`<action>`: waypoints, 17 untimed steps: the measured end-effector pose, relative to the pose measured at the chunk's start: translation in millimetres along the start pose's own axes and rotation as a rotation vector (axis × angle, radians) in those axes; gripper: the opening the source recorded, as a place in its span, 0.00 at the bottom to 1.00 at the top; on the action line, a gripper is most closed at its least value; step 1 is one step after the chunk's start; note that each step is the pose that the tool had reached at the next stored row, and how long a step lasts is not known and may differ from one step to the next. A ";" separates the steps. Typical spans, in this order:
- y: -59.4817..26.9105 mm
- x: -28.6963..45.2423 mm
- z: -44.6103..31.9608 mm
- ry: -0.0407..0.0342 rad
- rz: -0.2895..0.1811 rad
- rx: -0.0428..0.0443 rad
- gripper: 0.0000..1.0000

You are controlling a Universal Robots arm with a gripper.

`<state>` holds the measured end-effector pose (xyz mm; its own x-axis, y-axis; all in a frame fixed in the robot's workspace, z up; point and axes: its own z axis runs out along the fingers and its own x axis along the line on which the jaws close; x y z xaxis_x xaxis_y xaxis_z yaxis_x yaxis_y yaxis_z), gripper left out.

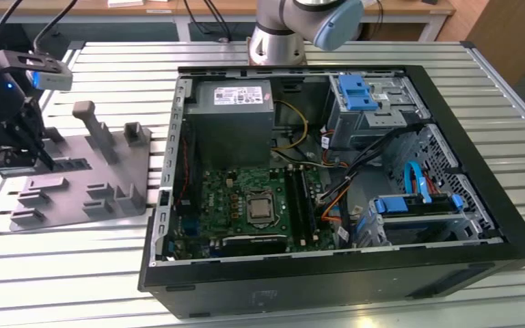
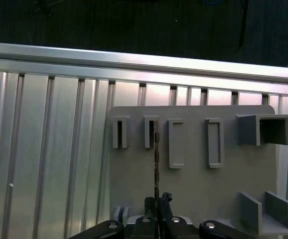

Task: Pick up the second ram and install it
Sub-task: 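Pick up the second ram and move it above second insertion slot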

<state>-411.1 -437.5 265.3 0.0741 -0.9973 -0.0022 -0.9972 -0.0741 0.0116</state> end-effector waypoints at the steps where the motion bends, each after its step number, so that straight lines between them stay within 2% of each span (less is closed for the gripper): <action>1: 0.0 0.0 -1.6 0.0000 0.000 0.0000 0.14; 17: 0.3 -0.1 -23.5 0.0000 0.000 0.0000 0.14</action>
<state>-411.1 -437.5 288.9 0.0741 -0.9972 -0.0023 -0.9972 -0.0741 0.0117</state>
